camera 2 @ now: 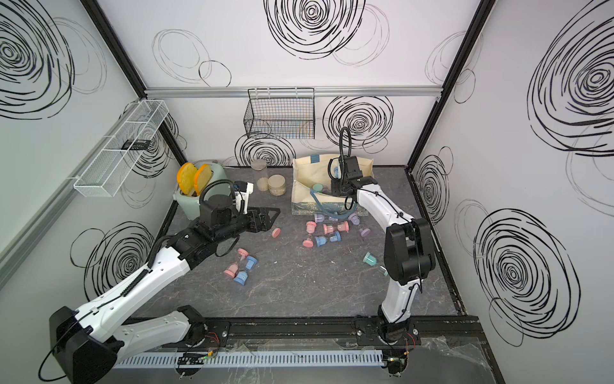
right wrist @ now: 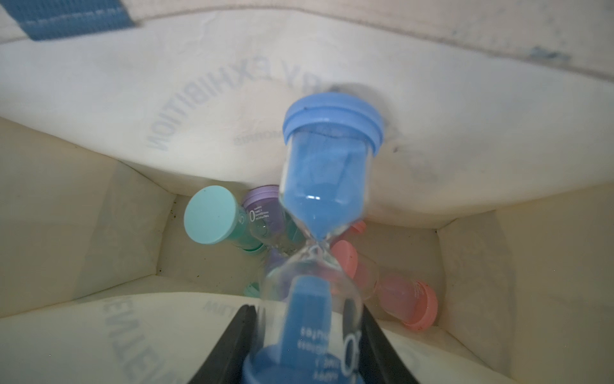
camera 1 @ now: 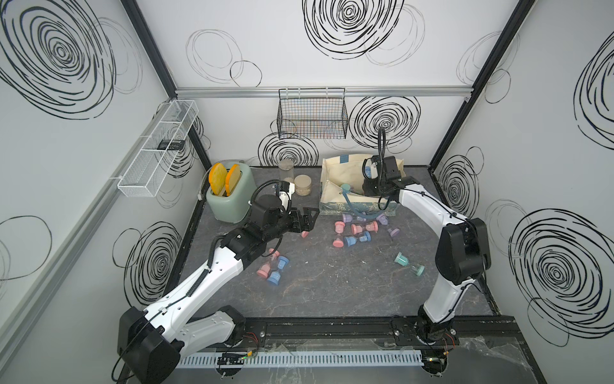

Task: Put the hourglass into the canvas bag
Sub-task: Place the hourglass in the canvas bag.

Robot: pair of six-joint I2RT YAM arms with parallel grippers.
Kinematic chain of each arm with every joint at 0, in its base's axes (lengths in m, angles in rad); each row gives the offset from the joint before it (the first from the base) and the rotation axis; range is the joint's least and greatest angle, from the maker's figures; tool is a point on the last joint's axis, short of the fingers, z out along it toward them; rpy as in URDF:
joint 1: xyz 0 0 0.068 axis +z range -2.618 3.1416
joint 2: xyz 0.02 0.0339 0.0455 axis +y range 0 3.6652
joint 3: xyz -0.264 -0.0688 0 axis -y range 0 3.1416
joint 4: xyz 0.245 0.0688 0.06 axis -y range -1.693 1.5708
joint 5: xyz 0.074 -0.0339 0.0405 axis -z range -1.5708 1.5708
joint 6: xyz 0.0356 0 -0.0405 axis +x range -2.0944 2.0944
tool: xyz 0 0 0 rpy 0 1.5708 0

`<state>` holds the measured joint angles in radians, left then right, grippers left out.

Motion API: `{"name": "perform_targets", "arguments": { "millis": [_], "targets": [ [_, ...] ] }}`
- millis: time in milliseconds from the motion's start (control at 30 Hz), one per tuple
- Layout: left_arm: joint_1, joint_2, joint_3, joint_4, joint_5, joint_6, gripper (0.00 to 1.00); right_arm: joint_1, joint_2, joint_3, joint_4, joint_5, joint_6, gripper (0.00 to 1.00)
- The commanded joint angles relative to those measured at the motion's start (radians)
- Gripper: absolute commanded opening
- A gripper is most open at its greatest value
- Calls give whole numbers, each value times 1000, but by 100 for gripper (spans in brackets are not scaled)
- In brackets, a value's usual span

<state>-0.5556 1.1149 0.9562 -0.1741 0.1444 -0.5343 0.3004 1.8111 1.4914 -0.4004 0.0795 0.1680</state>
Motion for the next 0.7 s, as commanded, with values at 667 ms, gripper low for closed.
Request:
{"name": "perform_targets", "arguments": {
  "millis": [667],
  "targets": [
    [0, -13, 16, 38, -40, 17, 96, -19, -13, 64, -90, 62, 41, 65]
  ]
}}
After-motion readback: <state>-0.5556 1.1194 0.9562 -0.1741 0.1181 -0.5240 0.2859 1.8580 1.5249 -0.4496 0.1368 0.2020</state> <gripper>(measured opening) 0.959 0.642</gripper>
